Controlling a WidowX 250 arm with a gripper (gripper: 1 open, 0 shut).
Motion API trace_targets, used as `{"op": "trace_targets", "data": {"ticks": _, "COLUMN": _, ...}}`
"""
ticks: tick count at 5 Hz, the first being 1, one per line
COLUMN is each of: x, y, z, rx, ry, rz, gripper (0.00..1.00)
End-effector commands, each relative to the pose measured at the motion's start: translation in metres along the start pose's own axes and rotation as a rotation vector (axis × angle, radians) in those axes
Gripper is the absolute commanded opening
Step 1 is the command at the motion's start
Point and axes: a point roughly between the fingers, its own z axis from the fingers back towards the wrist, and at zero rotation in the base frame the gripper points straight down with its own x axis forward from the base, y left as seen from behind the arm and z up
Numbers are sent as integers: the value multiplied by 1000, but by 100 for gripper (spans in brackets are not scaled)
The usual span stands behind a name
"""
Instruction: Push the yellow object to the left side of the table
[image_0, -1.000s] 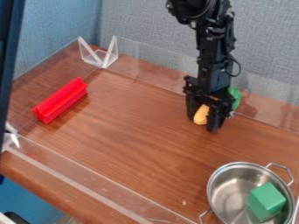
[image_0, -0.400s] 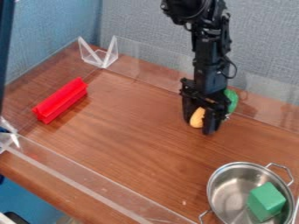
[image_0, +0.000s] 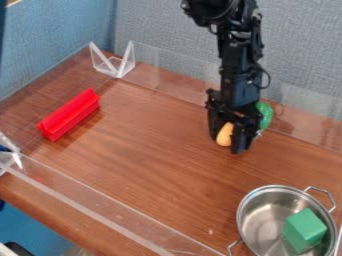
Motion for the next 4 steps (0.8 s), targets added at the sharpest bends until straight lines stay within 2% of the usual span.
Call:
{"op": "trace_targets", "data": {"ticks": 1, "x": 1, "y": 2, "z": 34, "rx": 33, "ry": -83, "rz": -8, "gripper": 0}}
{"op": "trace_targets", "data": {"ticks": 2, "x": -5, "y": 2, "z": 42, "rx": 39, "ry": -95, "rz": -7, "gripper": 0}}
{"op": "trace_targets", "data": {"ticks": 3, "x": -19, "y": 13, "z": 64, "rx": 68, "ry": -117, "rz": 47, "gripper": 0}}
{"op": "trace_targets", "data": {"ticks": 4, "x": -35, "y": 35, "z": 73, "rx": 78, "ry": -112, "rz": 115, "gripper": 0}}
